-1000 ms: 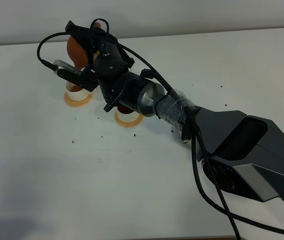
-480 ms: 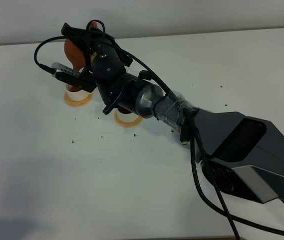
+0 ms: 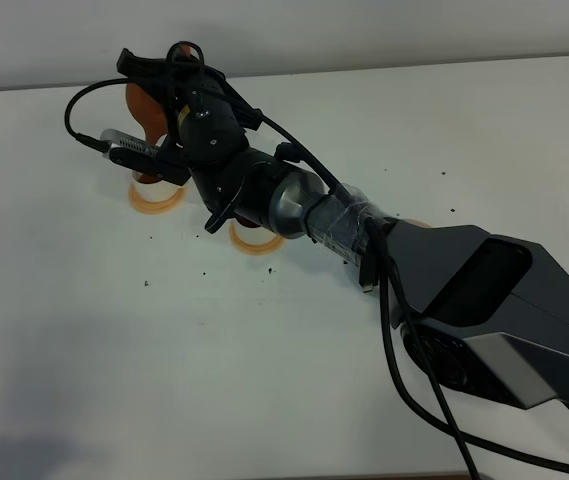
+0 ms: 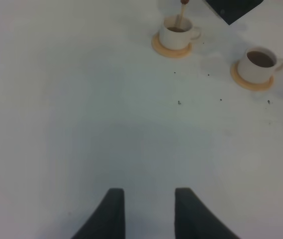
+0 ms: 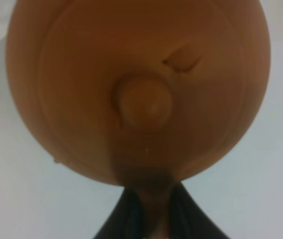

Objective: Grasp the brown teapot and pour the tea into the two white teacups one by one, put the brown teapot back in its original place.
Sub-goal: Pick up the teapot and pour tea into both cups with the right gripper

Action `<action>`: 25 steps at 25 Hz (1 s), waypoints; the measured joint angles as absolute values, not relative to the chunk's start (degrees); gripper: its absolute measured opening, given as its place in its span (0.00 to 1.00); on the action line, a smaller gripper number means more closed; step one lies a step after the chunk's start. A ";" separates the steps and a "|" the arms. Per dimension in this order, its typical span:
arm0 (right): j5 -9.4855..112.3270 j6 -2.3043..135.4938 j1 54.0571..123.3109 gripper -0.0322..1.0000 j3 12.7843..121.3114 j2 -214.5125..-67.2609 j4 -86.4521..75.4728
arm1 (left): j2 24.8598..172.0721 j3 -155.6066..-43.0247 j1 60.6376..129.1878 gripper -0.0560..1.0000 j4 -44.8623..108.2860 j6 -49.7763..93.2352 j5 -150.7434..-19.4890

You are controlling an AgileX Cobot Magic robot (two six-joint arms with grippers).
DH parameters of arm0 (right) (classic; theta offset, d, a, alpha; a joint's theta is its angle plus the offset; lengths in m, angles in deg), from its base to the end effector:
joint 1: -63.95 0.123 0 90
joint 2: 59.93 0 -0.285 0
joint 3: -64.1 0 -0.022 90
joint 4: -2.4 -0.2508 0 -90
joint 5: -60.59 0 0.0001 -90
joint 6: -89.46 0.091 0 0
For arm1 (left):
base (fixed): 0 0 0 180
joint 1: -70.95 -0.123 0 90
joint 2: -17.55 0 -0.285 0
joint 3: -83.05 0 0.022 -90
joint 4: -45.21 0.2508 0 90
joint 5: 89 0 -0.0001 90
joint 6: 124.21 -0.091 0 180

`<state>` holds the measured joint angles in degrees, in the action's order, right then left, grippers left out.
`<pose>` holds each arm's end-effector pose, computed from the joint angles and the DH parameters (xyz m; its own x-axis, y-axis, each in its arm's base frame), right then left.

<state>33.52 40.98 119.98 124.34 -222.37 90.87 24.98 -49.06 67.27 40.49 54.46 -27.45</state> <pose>0.3699 0.4748 0.1593 0.4277 -0.4570 0.7799 0.2716 -0.7580 -0.5931 -0.0075 -0.0071 0.2797 -0.4497 -0.0450 -0.8920 -0.0068 0.9989 -0.0470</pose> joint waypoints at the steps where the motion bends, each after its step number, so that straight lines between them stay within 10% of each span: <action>1: 33.52 40.98 119.98 0.12 124.34 -222.37 90.87 | 24.98 -49.06 67.27 0.29 40.49 54.46 -27.45; 25: 33.46 40.29 120.16 0.12 124.34 -222.37 93.07 | 24.98 -49.06 67.27 0.29 40.49 54.46 -27.45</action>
<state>33.46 40.29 120.16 124.34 -222.37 93.07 24.98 -49.06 67.27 40.49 54.46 -27.45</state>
